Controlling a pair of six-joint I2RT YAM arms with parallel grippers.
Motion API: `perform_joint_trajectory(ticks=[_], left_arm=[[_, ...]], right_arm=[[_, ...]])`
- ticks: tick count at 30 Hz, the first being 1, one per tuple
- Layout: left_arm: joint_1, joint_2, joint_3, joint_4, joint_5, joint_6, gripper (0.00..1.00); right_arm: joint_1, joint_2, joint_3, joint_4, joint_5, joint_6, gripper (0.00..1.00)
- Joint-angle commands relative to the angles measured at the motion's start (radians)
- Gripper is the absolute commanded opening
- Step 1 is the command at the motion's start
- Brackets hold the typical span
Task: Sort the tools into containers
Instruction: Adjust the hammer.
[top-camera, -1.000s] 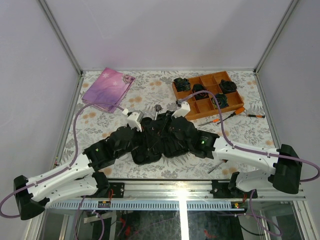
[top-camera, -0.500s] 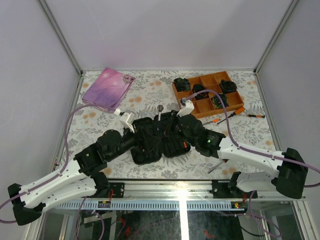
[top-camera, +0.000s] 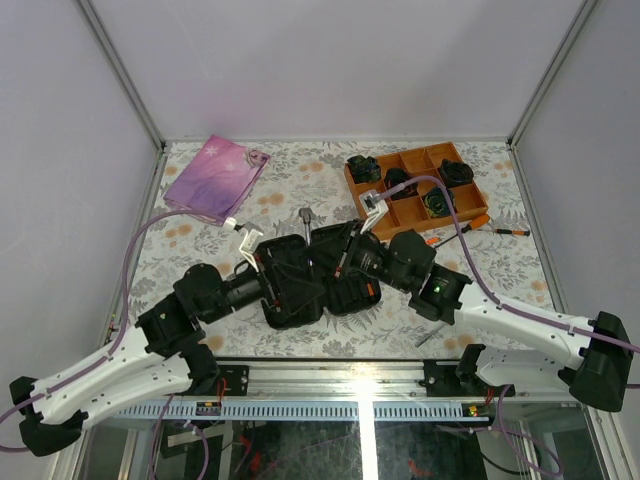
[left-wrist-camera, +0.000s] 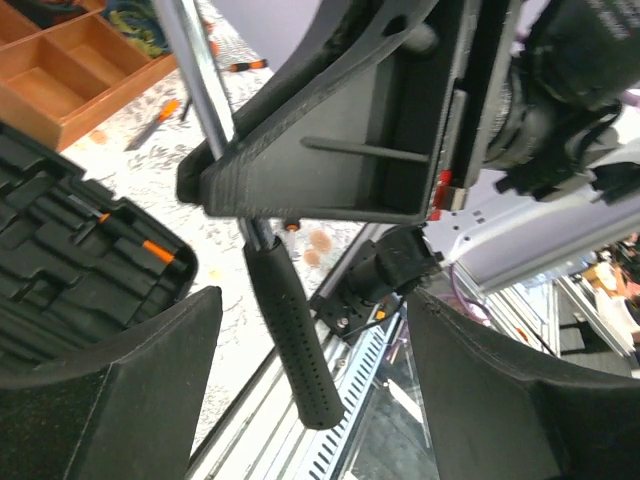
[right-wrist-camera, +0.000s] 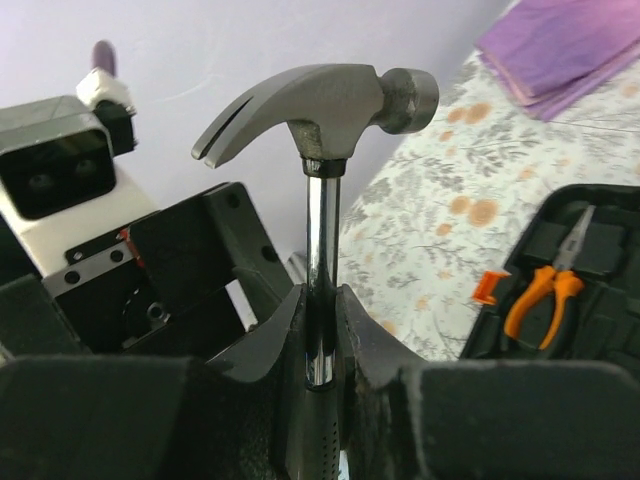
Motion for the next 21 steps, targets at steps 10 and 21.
perform_joint_trajectory(ticks=[10,21], left_arm=[[-0.006,0.002,-0.042,0.162,0.202,-0.009,0.65],[-0.006,0.024,-0.027,0.142,0.193,-0.010,0.16]], right_arm=[[-0.003,-0.030,-0.138,0.587,-0.138,0.167,0.00],[-0.003,-0.063,-0.190,0.633,-0.092,0.158,0.00]])
